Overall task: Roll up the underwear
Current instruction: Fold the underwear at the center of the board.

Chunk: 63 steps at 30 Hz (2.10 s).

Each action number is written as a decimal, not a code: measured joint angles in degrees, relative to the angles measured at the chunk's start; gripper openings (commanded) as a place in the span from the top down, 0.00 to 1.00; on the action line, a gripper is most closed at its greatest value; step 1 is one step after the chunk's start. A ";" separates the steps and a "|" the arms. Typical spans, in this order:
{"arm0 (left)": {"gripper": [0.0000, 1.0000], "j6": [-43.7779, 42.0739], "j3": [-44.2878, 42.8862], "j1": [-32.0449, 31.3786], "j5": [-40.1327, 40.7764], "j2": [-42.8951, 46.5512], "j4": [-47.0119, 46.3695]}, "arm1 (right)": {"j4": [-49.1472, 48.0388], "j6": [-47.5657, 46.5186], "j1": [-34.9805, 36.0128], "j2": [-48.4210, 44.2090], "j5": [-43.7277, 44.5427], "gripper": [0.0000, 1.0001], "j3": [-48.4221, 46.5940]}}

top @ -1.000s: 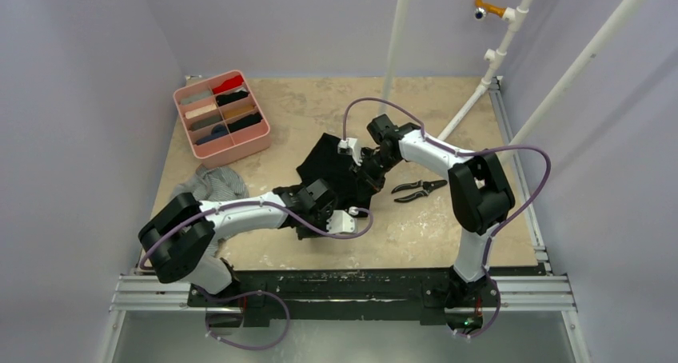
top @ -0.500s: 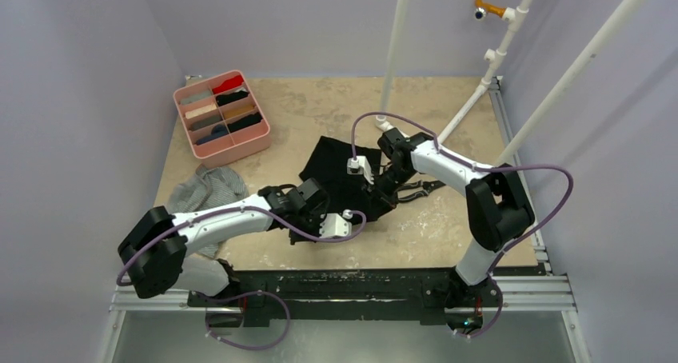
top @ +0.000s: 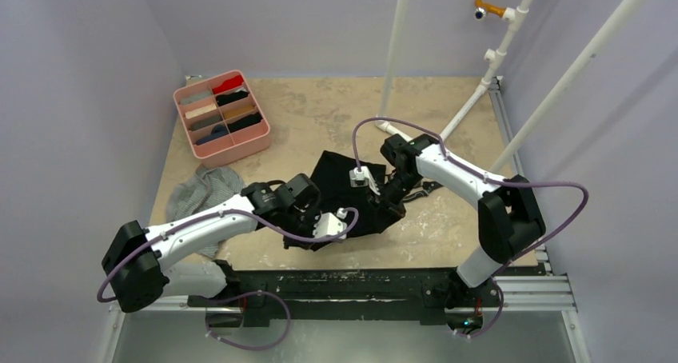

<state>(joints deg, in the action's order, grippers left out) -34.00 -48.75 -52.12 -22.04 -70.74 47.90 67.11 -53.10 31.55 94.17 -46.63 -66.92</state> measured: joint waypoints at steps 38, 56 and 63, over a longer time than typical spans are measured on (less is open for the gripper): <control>1.00 -0.52 -47.91 26.12 -5.57 -42.23 0.22 | -14.08 24.65 -13.68 20.35 21.05 0.99 -24.48; 0.88 5.49 -48.57 26.12 5.79 -47.74 -3.28 | -16.92 25.44 -13.55 25.83 23.50 0.76 -29.11; 0.45 9.84 -49.03 26.12 12.81 -49.24 -5.79 | -20.76 28.04 -13.57 25.70 25.24 0.51 -28.83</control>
<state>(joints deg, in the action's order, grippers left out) -24.16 -97.78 -26.00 -9.23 -119.98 42.11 46.35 -25.06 17.98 119.87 -21.39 -95.74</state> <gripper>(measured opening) 0.400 0.430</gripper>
